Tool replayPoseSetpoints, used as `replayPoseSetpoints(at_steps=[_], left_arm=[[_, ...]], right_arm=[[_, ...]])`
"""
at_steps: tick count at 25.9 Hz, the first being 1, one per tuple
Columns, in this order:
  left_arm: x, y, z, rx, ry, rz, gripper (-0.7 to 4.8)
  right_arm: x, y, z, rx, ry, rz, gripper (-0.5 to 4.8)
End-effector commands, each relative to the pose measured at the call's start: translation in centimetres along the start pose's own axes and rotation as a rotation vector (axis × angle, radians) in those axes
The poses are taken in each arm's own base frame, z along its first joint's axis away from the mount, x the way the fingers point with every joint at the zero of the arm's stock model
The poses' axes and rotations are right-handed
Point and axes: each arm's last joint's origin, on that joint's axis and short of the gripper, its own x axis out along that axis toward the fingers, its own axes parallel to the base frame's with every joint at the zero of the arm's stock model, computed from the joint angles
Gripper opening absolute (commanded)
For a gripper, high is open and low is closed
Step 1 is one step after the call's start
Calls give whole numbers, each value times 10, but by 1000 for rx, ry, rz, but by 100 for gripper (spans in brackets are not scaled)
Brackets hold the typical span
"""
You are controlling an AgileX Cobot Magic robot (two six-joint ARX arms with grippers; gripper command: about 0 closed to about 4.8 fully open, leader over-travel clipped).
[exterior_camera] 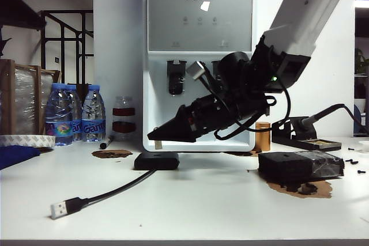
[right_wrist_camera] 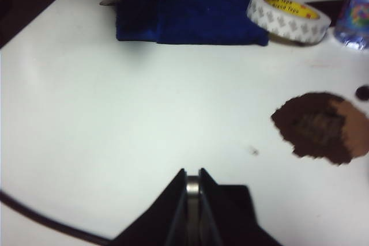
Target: Take the USB flash drive out of the black sponge and insert it into the slot on top of the black USB adpator box.
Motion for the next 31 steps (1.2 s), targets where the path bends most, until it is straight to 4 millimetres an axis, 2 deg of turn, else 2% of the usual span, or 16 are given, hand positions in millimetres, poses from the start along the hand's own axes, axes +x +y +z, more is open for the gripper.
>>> replayPoseSetpoints(at_steps=[1, 6, 9, 14, 17, 23, 31], left_arm=[[2, -3, 2, 7, -2, -23, -4], [2, -3, 2, 6, -4, -26, -4], [3, -3, 2, 8, -5, -25, -4], [3, -3, 2, 12, -9, -26, -4], [3, -2, 2, 18, -12, -24, -4], [3, -2, 2, 18, -13, -24, -4], [3, -2, 3, 18, -28, -39, -4]], right_arm=[[2, -8, 4, -47, -23, -13, -3], [10, -14, -8, -64, -26, -17, -3], [8, -15, -15, -46, -29, -8, -3], [-1, -19, -19, -8, -57, 12, -3], [-2, -17, -18, 30, -103, 74, -3], [-1, -17, -19, 24, -89, 60, -3], [14, -10, -28, 7, -48, 45, -3]])
